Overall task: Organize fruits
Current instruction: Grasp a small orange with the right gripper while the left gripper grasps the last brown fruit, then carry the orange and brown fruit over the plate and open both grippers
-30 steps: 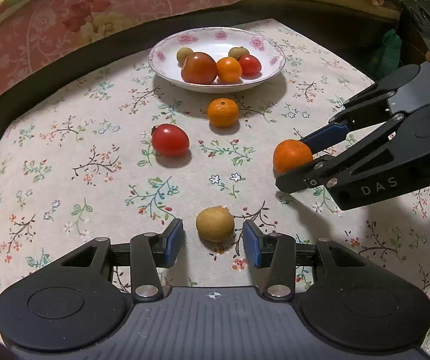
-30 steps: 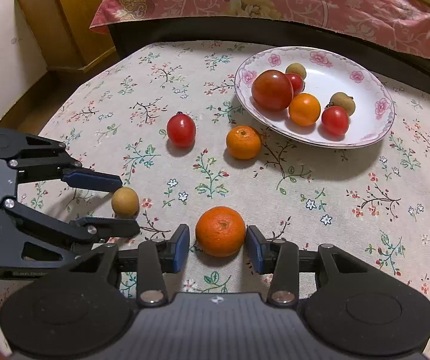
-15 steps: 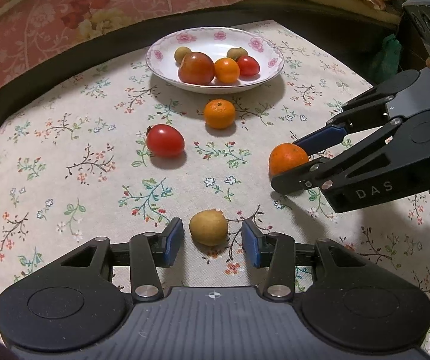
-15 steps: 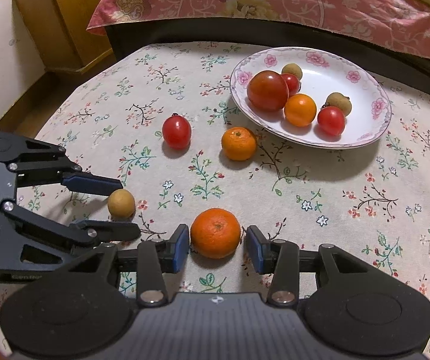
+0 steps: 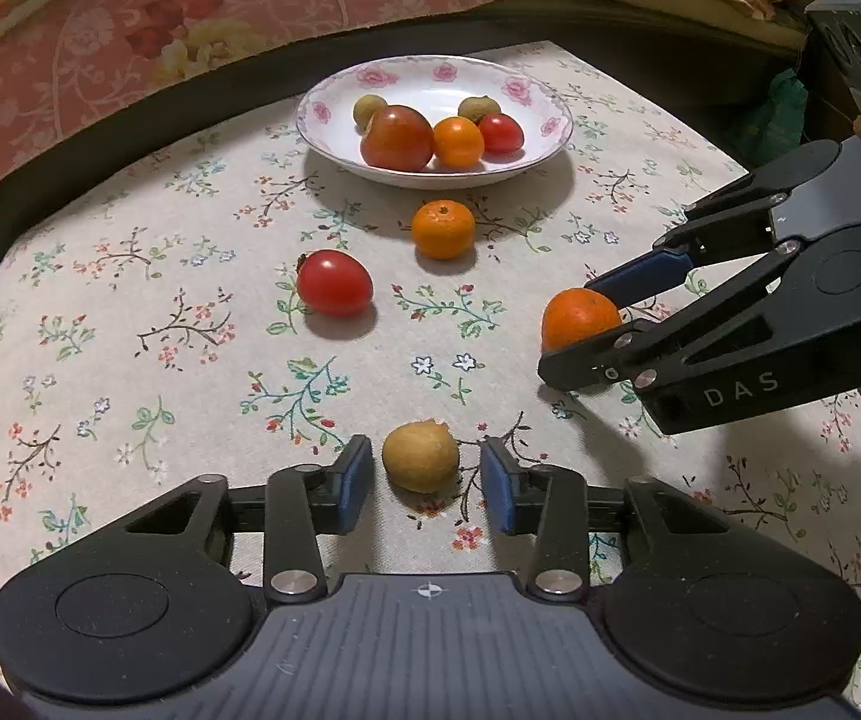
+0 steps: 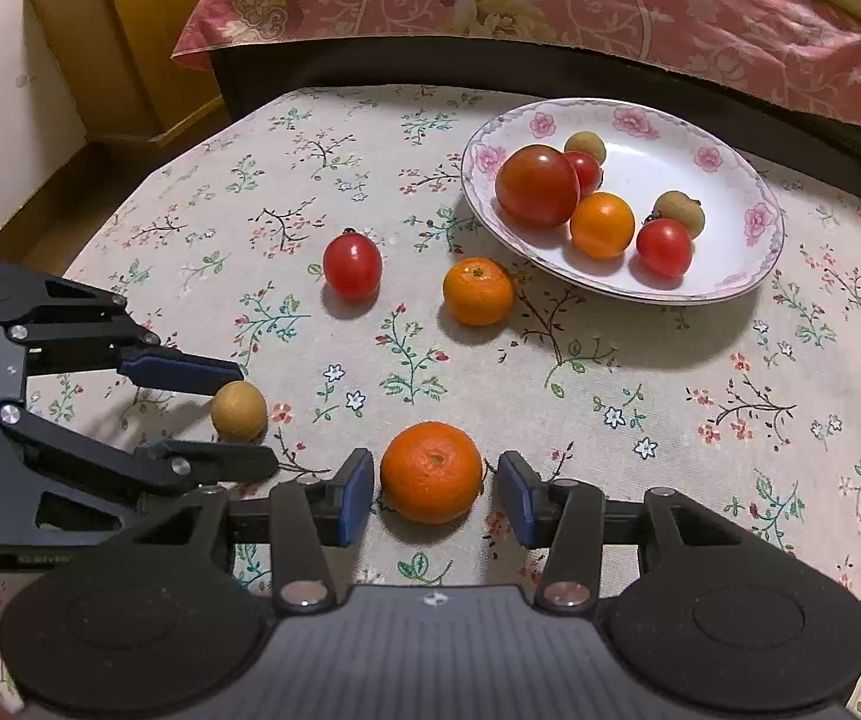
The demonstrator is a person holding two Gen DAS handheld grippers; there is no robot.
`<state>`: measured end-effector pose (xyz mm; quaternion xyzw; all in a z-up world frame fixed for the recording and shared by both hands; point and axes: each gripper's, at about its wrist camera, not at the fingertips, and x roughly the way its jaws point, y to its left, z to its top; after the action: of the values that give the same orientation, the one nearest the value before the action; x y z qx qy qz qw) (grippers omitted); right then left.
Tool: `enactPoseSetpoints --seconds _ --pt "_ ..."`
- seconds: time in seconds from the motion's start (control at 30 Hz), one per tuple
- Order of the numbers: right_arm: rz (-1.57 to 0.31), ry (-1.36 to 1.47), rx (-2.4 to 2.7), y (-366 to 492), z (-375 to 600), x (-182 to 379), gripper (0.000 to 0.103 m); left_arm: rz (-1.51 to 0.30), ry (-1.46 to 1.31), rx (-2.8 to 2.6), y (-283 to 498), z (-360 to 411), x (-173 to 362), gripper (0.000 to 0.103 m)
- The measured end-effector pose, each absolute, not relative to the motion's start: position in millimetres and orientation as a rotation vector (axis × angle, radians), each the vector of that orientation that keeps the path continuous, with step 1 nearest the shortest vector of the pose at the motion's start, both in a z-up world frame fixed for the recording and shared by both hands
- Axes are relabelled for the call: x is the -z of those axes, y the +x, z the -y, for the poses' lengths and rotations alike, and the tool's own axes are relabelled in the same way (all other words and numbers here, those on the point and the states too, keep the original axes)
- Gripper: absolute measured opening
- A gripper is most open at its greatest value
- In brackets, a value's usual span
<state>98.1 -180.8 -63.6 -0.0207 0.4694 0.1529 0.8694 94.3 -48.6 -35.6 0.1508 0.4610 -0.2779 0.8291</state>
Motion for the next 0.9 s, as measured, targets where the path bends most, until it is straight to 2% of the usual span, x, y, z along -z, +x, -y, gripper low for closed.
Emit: enactPoseSetpoints --seconds 0.13,0.9 --pt "-0.988 -0.045 -0.317 98.8 180.3 62.1 0.035 -0.978 0.327 0.586 94.6 48.9 34.8 0.035" --pt "-0.923 -0.011 -0.268 99.4 193.2 40.1 0.035 -0.88 0.309 0.59 111.5 70.3 11.6 0.035"
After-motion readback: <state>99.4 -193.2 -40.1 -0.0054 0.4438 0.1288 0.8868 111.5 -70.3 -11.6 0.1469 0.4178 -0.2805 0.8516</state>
